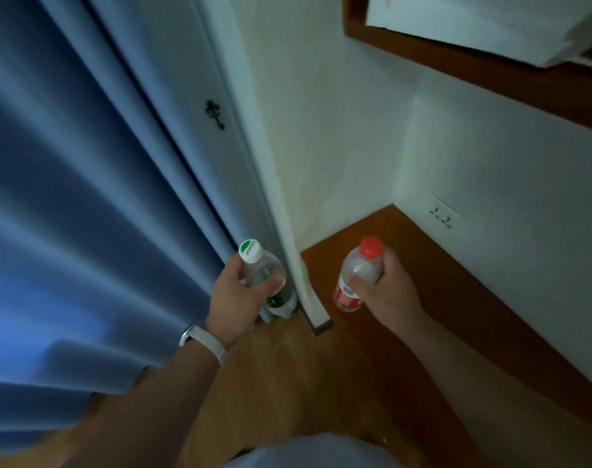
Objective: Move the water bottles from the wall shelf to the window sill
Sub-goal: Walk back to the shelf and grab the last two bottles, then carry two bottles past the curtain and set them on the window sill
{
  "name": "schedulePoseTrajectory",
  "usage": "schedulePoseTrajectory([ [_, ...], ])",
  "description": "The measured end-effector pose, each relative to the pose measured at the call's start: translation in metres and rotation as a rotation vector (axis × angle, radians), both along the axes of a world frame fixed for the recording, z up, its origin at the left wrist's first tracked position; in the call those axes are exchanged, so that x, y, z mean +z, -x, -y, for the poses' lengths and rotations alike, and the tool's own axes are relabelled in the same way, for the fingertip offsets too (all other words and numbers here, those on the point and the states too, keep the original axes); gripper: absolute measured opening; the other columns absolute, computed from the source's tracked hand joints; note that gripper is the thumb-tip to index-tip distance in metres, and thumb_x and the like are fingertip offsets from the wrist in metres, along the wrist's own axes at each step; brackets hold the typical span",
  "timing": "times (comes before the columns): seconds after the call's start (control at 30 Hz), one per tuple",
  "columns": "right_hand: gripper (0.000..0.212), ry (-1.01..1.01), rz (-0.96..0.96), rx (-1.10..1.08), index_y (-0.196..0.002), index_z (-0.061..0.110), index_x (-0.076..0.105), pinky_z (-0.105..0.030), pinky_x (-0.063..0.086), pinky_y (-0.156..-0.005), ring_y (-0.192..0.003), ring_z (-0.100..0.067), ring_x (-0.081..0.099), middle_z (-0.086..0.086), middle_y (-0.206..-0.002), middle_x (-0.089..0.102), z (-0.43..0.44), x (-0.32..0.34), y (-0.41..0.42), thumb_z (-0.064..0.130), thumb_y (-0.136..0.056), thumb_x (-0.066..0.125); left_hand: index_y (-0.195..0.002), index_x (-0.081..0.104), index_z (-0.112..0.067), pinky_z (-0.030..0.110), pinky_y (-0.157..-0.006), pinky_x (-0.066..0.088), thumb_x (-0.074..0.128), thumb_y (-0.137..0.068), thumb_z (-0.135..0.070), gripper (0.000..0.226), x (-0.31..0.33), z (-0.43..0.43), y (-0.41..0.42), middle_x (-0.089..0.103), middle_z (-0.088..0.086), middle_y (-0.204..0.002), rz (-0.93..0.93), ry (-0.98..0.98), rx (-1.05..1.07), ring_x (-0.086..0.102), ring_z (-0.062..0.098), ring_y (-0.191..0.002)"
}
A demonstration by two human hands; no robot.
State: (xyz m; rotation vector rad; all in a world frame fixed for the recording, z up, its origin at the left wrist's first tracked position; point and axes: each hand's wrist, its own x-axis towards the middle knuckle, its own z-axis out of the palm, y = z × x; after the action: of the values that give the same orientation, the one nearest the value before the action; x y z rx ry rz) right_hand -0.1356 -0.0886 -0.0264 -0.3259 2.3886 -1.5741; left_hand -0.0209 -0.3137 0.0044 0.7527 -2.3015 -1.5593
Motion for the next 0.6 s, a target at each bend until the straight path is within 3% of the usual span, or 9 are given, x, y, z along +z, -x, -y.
schedulePoseTrajectory([
  [0.1,0.058,0.004,-0.007,0.091,-0.123,0.037,0.046,-0.031,0.053,-0.083,-0.097,-0.006,0.060,0.015,-0.108,0.058,0.052,0.006,-0.019,0.032,-0.076,0.078,-0.111,0.061,-0.023,0.033,-0.078,0.059,0.084,-0.075,-0.021,0.042,-0.003,0.038,-0.036,0.073,-0.004,-0.100,-0.009,-0.010,0.085,0.070,0.009,-0.087],
  [0.27,0.060,-0.007,-0.025,0.199,-0.127,0.035,0.046,-0.037,0.053,-0.091,-0.102,-0.009,0.059,0.015,-0.111,0.058,0.144,0.015,-0.065,0.031,-0.077,0.079,-0.111,0.061,-0.026,0.025,-0.077,0.055,0.085,-0.072,-0.022,0.046,-0.004,0.112,-0.106,0.072,-0.009,-0.101,-0.040,-0.017,0.232,0.068,0.004,-0.091],
  [0.43,0.052,-0.027,-0.048,0.323,-0.120,0.039,0.047,-0.035,0.055,-0.086,-0.096,-0.006,0.061,0.015,-0.107,0.060,0.235,0.026,-0.119,0.033,-0.078,0.078,-0.111,0.061,-0.023,0.011,-0.070,0.050,0.086,-0.072,-0.019,0.047,-0.003,0.188,-0.183,0.070,-0.009,-0.102,-0.098,-0.018,0.379,0.066,0.003,-0.092],
  [0.53,0.048,-0.043,-0.093,0.378,-0.114,0.042,0.048,-0.028,0.053,-0.079,-0.094,-0.006,0.062,0.015,-0.104,0.062,0.289,0.032,-0.151,0.035,-0.077,0.078,-0.109,0.060,-0.024,0.012,-0.068,0.050,0.085,-0.073,-0.021,0.045,-0.004,0.231,-0.227,0.070,-0.008,-0.102,-0.128,-0.028,0.436,0.067,0.005,-0.091],
  [0.6,0.049,-0.049,-0.107,0.422,-0.113,0.043,0.048,-0.030,0.053,-0.081,-0.095,-0.006,0.062,0.015,-0.104,0.062,0.322,0.034,-0.173,0.037,-0.075,0.078,-0.110,0.060,-0.023,0.010,-0.069,0.050,0.085,-0.073,-0.020,0.045,-0.003,0.255,-0.255,0.069,-0.010,-0.101,-0.148,-0.026,0.472,0.067,0.000,-0.090],
])
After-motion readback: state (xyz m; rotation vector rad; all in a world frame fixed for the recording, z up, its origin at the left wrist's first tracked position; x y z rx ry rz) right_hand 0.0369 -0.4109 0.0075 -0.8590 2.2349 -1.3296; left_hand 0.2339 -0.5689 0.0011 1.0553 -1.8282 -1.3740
